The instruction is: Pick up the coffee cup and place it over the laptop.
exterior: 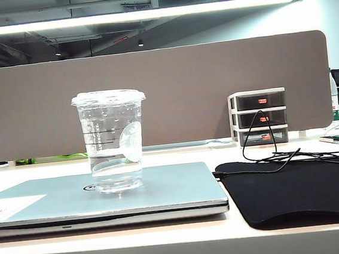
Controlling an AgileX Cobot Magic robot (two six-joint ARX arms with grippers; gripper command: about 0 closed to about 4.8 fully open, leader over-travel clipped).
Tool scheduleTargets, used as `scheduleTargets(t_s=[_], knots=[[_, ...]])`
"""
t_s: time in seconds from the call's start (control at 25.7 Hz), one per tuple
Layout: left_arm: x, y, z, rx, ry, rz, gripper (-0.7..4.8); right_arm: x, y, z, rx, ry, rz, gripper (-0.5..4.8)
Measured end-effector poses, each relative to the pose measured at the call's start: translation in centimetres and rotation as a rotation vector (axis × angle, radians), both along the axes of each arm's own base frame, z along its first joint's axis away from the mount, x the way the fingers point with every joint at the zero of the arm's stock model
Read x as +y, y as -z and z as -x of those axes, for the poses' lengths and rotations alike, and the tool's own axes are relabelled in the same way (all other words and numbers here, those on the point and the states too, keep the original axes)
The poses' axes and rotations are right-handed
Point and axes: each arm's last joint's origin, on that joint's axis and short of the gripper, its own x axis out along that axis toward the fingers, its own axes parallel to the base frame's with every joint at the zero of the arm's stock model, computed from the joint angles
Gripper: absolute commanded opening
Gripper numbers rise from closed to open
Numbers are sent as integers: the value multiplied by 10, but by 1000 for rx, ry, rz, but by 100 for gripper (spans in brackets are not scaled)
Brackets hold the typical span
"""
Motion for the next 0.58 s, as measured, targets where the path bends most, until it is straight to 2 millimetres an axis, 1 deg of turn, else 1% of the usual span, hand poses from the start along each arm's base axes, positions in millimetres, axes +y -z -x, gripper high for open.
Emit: scheduleTargets(t_s=[0.08,0.16,0.58], knots=[[0,0,0,1,0,2,61,-2,0,0,-1,73,5,-5],[0,0,0,1,0,2,61,-3,0,0,-3,99,6,-5],[0,0,0,0,0,3,61,-3,-2,0,-25,101,3,-5]])
